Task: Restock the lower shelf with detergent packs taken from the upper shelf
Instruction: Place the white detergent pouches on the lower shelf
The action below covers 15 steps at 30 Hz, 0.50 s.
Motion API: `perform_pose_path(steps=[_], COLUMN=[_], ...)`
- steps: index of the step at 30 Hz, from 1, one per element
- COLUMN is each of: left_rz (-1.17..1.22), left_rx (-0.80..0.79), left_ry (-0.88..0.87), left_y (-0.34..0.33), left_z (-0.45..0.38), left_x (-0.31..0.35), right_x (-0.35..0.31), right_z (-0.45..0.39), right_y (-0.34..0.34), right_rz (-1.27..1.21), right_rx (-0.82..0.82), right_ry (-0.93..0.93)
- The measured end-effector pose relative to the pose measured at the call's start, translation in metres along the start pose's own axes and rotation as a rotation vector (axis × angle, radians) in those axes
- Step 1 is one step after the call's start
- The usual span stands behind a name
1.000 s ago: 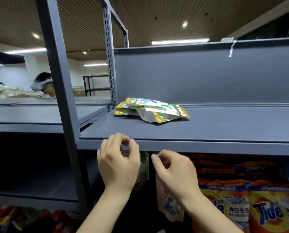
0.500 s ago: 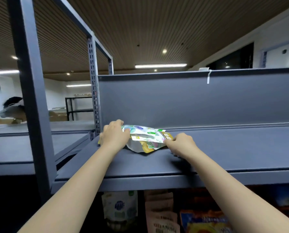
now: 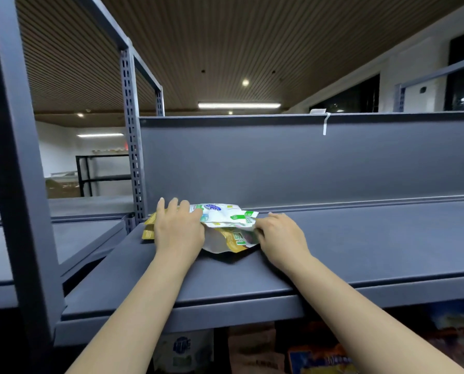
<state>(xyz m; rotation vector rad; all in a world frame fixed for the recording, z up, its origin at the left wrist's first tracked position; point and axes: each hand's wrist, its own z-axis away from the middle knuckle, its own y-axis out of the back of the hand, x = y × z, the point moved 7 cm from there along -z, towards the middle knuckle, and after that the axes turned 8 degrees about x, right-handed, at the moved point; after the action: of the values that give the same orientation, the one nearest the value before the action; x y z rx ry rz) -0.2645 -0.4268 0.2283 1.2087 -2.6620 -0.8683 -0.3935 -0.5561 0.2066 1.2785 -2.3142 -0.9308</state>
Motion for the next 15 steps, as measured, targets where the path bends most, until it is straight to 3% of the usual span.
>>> perform_pose_path(steps=[6, 13, 15], left_rz=[0.208, 0.188, 0.297], left_rx=[0.211, -0.099, -0.149], left_ry=[-0.112, -0.230, -0.121], left_y=[0.034, 0.018, 0.019], left_z=[0.006, 0.012, 0.001], left_x=[0.017, 0.030, 0.018], right_x=[0.017, 0.034, 0.043], right_z=[0.014, 0.020, 0.021], right_y=[0.026, 0.039, 0.040], right_rz=[-0.287, -0.361, -0.387], right_rx=[0.171, 0.339, 0.387], right_ry=[-0.274, -0.460, -0.547])
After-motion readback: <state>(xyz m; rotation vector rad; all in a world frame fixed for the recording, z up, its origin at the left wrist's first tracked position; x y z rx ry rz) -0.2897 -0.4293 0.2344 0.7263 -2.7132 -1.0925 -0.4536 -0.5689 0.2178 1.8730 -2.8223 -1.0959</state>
